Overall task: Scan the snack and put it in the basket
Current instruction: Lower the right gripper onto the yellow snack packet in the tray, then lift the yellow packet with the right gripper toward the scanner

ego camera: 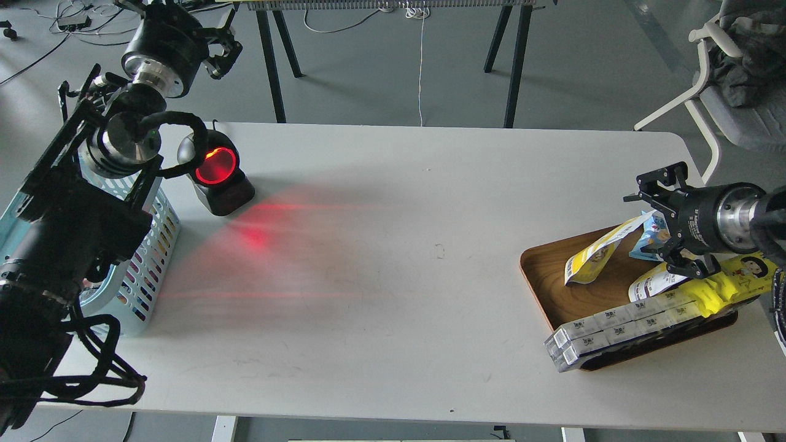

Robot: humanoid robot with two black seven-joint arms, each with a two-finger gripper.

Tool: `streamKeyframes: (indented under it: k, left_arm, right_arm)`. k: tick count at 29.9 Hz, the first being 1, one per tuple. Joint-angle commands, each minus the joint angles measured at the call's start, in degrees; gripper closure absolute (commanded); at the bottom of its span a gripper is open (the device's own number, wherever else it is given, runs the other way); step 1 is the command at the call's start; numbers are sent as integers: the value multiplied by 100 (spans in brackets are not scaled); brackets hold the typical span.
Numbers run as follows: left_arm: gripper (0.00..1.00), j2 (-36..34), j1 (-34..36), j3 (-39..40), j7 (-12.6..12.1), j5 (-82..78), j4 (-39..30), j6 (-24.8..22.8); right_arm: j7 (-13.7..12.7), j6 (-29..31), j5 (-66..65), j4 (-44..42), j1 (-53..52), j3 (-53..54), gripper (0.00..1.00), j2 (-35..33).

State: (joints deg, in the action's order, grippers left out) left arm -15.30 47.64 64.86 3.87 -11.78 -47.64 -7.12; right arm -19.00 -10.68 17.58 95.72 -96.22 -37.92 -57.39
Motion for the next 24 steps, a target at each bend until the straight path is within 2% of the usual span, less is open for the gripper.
streamKeyframes:
  k: [1, 2, 19, 24]
  left_arm:
    - [0, -17, 0, 0, 0, 0, 0, 0]
    - [0, -26, 0, 0, 0, 0, 0, 0]
    - [0, -8, 0, 0, 0, 0, 0, 8]
    - [0, -8, 0, 0, 0, 0, 0, 9]
  right_arm:
    - [-69, -13, -9, 0, 6, 13, 94, 62]
    - [-78, -22, -9, -9, 15, 21, 100, 70]
    - [-95, -224, 9, 61, -72, 285, 100, 18]
    - [-104, -346, 114, 307, -371, 960, 100, -298]
